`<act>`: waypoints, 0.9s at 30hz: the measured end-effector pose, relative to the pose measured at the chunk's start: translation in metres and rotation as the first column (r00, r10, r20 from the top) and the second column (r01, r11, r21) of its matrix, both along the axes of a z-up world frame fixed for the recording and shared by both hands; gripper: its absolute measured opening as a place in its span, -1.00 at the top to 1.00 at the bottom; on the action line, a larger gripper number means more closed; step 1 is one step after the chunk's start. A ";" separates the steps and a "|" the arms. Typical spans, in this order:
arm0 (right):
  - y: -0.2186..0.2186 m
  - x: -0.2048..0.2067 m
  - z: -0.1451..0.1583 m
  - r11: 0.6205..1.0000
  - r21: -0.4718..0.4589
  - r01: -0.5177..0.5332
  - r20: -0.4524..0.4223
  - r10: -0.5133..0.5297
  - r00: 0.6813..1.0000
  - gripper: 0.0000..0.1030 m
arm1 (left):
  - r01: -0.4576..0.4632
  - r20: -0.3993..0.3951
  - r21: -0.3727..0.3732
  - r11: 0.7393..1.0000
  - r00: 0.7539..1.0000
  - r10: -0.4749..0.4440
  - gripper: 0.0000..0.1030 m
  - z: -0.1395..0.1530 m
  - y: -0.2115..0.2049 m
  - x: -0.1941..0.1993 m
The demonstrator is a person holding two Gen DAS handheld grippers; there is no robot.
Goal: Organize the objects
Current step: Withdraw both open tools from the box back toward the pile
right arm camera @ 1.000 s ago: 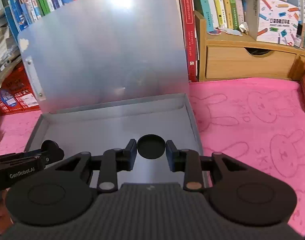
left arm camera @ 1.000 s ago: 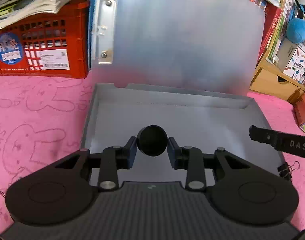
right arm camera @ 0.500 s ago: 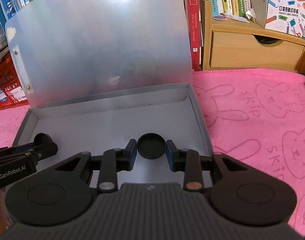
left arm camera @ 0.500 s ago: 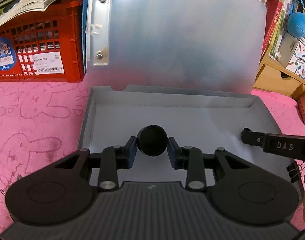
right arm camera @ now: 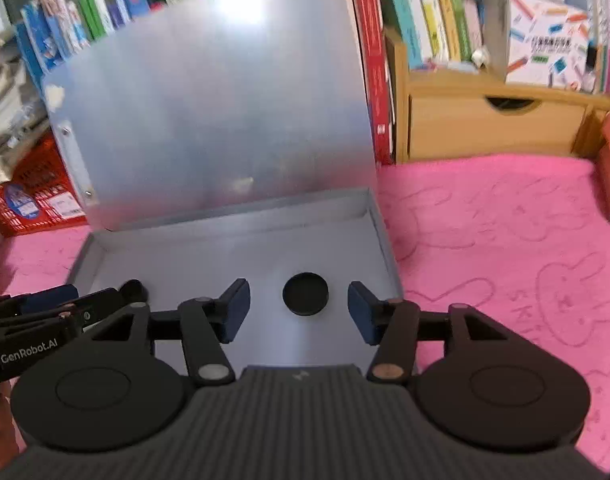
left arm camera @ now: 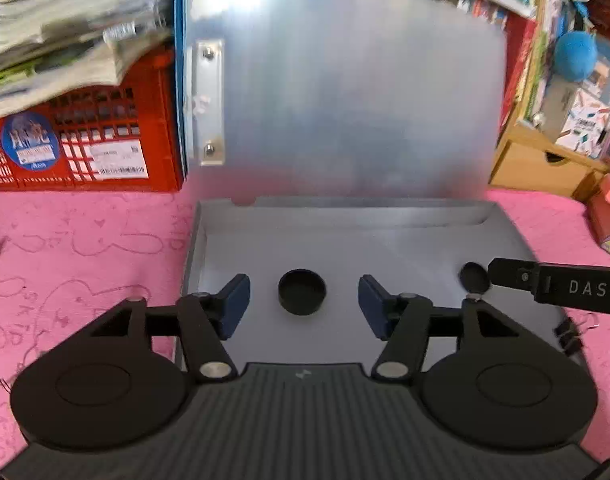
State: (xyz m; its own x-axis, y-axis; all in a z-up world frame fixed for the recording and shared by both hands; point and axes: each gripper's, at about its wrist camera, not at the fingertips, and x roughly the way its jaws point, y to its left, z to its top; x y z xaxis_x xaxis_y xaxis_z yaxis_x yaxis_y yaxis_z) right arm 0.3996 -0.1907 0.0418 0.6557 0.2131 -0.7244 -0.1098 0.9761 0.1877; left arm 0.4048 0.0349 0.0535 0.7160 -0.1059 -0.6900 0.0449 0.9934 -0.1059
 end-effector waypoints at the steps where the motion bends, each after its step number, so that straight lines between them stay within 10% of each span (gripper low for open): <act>1: -0.001 -0.005 0.005 1.000 0.003 -0.007 0.011 0.007 1.000 -0.38 | 0.005 0.007 -0.001 1.000 1.000 -0.005 -0.32 0.004 0.000 -0.003; 27: -0.029 -0.188 0.090 0.983 0.017 -0.182 0.278 0.170 0.945 -0.69 | 0.129 0.205 0.023 0.991 0.970 -0.132 -0.57 0.086 -0.012 -0.195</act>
State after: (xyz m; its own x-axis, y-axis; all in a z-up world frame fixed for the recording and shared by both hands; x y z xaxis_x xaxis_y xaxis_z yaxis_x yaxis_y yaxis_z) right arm 0.2117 -0.2196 0.1315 0.7772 0.3693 -0.5095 -0.3324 0.9284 0.1659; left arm 0.2096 0.0227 0.1398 0.8229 -0.2019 -0.5311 0.1940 0.9784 -0.0713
